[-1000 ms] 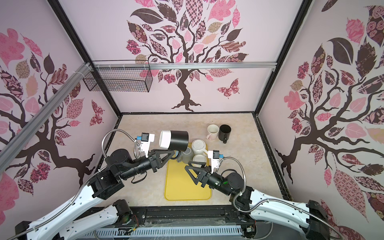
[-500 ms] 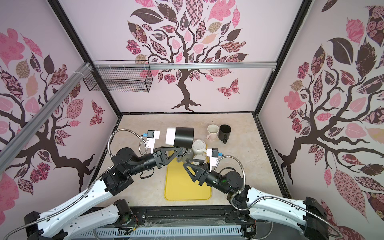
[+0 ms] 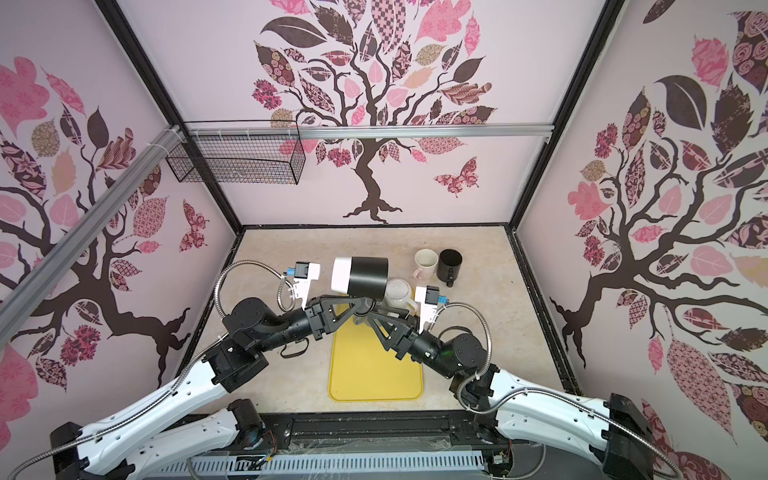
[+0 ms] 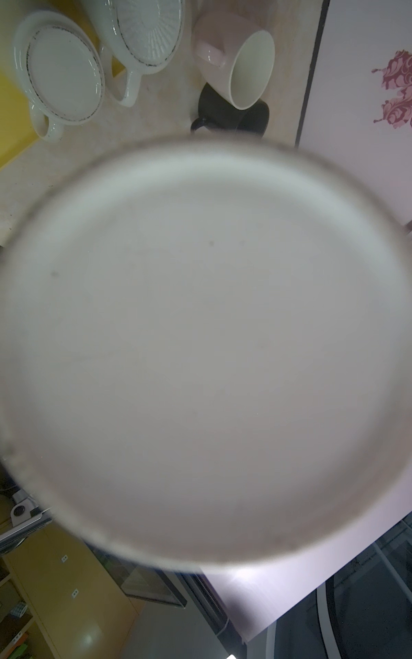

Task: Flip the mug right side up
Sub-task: 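Grasp the dark mug's rim with the right gripper beside the left gripper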

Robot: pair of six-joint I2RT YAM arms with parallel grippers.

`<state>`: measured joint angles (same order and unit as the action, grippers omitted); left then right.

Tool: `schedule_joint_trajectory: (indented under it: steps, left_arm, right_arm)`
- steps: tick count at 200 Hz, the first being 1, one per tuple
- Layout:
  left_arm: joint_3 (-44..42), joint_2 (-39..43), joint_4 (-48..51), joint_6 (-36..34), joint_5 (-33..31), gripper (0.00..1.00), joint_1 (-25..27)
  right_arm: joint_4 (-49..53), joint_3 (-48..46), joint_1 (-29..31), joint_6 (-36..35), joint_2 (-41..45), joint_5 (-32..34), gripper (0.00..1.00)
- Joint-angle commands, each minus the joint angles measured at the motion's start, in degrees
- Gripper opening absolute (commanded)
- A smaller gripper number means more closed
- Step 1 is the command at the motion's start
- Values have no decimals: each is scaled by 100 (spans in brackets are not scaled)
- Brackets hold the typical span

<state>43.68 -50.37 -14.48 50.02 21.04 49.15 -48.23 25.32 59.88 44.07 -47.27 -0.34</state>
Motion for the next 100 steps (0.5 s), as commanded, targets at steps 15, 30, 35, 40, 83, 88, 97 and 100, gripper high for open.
schedule_joint_trajectory:
  steps: [15, 30, 35, 40, 83, 88, 97, 100]
  left_arm:
    - [-123, 163, -766, -23, 80, 0, -17]
    - [-156, 172, -776, -18, 76, 0, -19]
    - [-150, 171, -776, -19, 76, 0, -19]
    - [-156, 173, -776, -19, 84, 0, -19]
    - [-202, 155, -828, -10, 91, 0, -19]
    - [-206, 149, -841, 3, 92, 0, -19]
    - [-222, 139, -859, 3, 94, 0, -19]
    - [-227, 135, -863, 9, 94, 0, -19]
  right_arm:
    - [-357, 376, -112, 131, -173, -248, 48]
    - [-448, 402, -147, 179, -249, -314, 46]
    - [-466, 412, -157, 189, -262, -326, 45]
    - [-490, 419, -157, 197, -277, -335, 44]
    - [-601, 476, -185, 229, -352, -386, 40]
    - [-600, 487, -186, 233, -362, -403, 39]
    - [-618, 485, -186, 233, -372, -392, 38]
    - [-624, 485, -187, 233, -378, -389, 38]
